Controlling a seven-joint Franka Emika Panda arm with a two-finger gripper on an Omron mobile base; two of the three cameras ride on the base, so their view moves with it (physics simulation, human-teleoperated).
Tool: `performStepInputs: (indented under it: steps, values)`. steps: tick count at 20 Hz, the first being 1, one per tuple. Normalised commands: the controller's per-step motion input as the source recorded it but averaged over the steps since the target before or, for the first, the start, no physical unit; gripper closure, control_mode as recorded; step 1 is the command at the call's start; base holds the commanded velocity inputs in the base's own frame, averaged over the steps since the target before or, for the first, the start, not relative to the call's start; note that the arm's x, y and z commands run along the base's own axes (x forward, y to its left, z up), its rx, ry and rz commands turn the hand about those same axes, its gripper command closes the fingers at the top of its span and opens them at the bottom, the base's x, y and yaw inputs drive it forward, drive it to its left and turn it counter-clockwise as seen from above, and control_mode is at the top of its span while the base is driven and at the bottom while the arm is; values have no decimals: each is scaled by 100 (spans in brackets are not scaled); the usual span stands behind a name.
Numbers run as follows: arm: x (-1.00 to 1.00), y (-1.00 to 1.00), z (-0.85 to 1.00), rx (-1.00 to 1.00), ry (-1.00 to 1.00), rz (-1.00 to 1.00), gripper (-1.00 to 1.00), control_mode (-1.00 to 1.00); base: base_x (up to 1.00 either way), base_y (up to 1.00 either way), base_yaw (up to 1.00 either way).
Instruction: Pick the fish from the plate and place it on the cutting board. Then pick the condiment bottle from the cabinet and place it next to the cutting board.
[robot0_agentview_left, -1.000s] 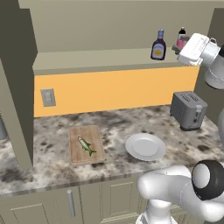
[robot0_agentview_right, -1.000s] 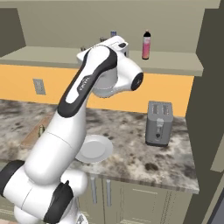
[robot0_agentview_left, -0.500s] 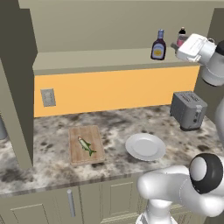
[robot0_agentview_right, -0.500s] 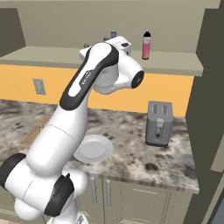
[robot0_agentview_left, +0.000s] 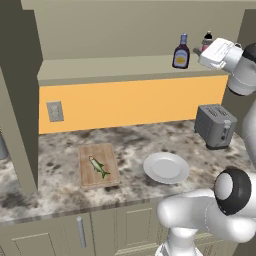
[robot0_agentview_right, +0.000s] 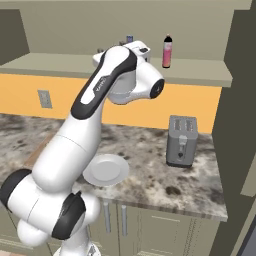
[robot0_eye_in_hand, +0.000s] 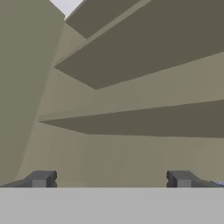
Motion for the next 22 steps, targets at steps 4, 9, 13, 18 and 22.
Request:
performStepInputs:
  steps: [4, 9, 13, 18, 22]
  values:
    - [19, -3, 0, 0, 0, 0, -100, -100, 0, 0, 0]
    - [20, -10, 0, 0, 0, 0, -100, -100, 0, 0, 0]
    - [18, -12, -4, 0, 0, 0, -100, -100, 0, 0, 0]
    - [14, -3, -12, 0, 0, 0, -100, -100, 0, 0, 0]
    - [14, 0, -7, 0, 0, 0, -100, -100, 0, 0, 0]
